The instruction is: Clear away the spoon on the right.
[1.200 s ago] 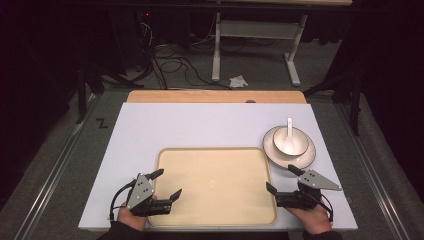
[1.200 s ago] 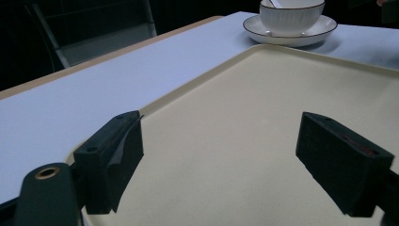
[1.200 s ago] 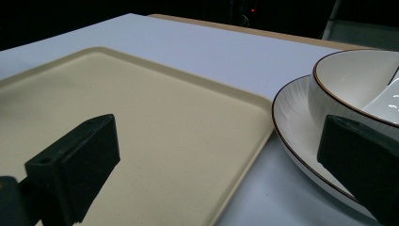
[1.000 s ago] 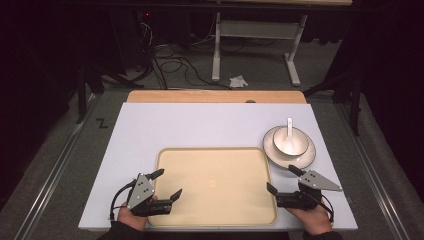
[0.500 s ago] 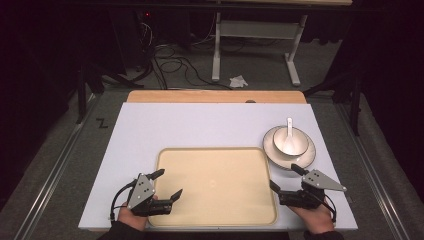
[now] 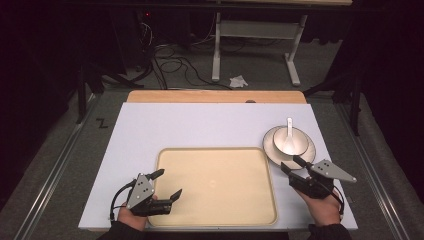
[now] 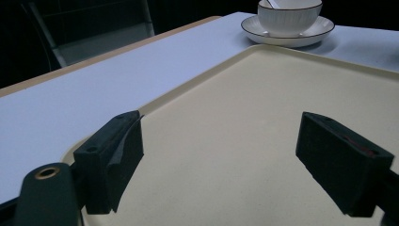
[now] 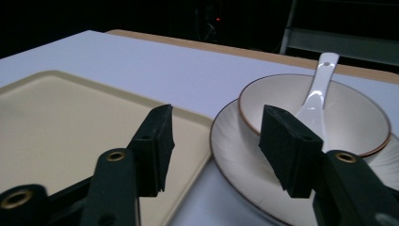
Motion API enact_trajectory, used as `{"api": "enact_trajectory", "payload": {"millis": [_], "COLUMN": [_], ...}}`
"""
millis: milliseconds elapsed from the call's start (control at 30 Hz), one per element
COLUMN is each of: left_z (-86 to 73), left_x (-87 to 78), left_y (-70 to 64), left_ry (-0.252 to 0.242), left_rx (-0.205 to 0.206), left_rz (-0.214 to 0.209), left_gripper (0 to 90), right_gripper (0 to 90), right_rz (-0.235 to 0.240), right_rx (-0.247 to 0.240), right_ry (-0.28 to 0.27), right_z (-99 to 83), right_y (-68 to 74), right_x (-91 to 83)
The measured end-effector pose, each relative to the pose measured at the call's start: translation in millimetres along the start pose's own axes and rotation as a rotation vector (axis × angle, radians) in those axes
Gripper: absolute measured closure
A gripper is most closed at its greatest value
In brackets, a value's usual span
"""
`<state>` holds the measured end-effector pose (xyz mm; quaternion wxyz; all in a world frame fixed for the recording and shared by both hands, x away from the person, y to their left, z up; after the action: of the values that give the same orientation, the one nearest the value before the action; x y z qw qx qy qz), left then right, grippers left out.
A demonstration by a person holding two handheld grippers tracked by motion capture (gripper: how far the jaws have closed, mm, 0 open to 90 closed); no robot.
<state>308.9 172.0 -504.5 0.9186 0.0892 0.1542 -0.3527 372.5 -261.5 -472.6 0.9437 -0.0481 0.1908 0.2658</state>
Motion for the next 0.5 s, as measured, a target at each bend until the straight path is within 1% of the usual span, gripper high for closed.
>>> {"api": "enact_trajectory", "payload": {"millis": [33,67,100,133,167,233,300,333,400,433,500], "left_z": [0.0,0.1,0.1,0.2,0.2,0.2,0.2,0.1,0.1,0.1,0.1], "left_x": [-0.1,-0.2,-0.2,-0.2,-0.2,0.0,0.3,0.5,0.6,0.4,0.2], "left_y": [0.0,0.1,0.1,0.1,0.1,0.1,0.2,0.2,0.3,0.2,0.4], "left_ry": [-0.001,-0.001,-0.001,-0.001,-0.001,-0.002,-0.001,-0.002,0.000,-0.001,-0.002], "left_rx": [0.000,0.000,0.001,0.000,0.000,0.000,-0.001,-0.002,-0.001,-0.002,-0.002], "left_rz": [0.000,0.000,0.000,0.000,0.000,0.000,-0.001,-0.002,-0.002,-0.002,-0.002], "left_gripper": [15.9,15.9,15.9,15.9,15.9,15.9,15.9,15.9,15.9,15.9,15.9], "right_gripper": [51.3,54.8,54.8,57.4,57.4,60.6,63.7,66.8,71.0,73.0,75.2], "right_rz": [-0.012,-0.025,-0.025,-0.047,-0.047,-0.065,-0.074,-0.082,-0.081,-0.086,-0.084], "right_rx": [-0.003,0.013,0.013,0.002,0.002,0.001,0.003,-0.004,-0.005,-0.007,-0.008], "right_ry": [0.007,0.021,0.021,0.042,0.042,0.058,0.084,0.095,0.115,0.137,0.149], "right_z": [3.8,10.3,10.3,17.3,17.3,23.3,30.0,32.2,36.0,39.6,43.4], "right_y": [-4.9,-13.6,-13.6,-23.3,-23.3,-30.2,-38.0,-41.2,-47.2,-51.9,-54.8], "right_x": [2.0,6.0,6.0,12.1,12.1,17.9,27.2,31.5,40.0,48.5,55.2]}}
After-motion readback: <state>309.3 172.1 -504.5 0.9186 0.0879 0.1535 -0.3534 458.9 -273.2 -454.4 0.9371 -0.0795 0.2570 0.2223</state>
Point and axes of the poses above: each handheld gripper's, and its own axes: x roughly forward along the jaws, z roughly out of its top, y roughly to its left, the point moved 4 cm from there along x, roughly forward along the jaws, and after that the axes turned 1 degree about y, right-handed, at the moved point
